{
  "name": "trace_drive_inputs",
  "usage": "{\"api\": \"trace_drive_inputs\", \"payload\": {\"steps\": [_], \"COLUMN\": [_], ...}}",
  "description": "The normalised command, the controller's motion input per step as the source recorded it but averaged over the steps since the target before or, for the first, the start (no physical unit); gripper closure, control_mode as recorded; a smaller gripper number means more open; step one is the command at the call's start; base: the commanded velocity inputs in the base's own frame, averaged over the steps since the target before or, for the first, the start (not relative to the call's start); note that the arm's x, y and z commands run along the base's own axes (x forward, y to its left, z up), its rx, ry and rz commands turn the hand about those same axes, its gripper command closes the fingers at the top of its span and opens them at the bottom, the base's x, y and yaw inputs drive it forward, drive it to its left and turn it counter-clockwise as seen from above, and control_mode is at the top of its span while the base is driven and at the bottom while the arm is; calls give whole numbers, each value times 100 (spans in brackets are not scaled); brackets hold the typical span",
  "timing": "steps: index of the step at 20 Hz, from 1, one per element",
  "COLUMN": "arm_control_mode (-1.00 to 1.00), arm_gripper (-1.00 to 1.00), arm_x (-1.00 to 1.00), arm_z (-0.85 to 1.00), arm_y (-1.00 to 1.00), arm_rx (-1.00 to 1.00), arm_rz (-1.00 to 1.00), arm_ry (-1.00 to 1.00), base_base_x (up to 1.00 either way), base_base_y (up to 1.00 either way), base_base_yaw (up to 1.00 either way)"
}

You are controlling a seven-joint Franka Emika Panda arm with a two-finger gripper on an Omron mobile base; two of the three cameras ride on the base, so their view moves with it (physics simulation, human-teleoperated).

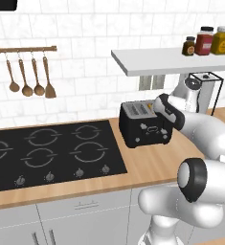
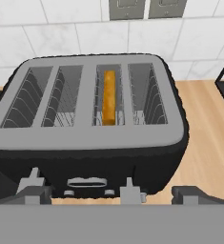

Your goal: Start the toaster. Once the lever pops up, take the bread to the plate on the dining counter.

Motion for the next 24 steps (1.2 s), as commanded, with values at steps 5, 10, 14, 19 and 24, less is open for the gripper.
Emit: {"api": "trace_drive_inputs", "payload": {"steps": [5, 10, 14, 19, 24], "arm_control_mode": [-100, -100, -100, -100, -100], "arm_gripper": [-100, -100, -100, -100, -100], "arm_x": [0, 0, 0, 0, 0], "arm_z": [0, 0, 0, 0, 0], "arm_y": [0, 0, 0, 0, 0], "arm_rx": [0, 0, 0, 0, 0], "arm_rz": [0, 0, 0, 0, 0], "arm_ry": [0, 0, 0, 0, 0], "base_base_x": [0, 0, 0, 0, 0], "base_base_y": [0, 0, 0, 0, 0], "base_base_yaw": [0, 0, 0, 0, 0]}}
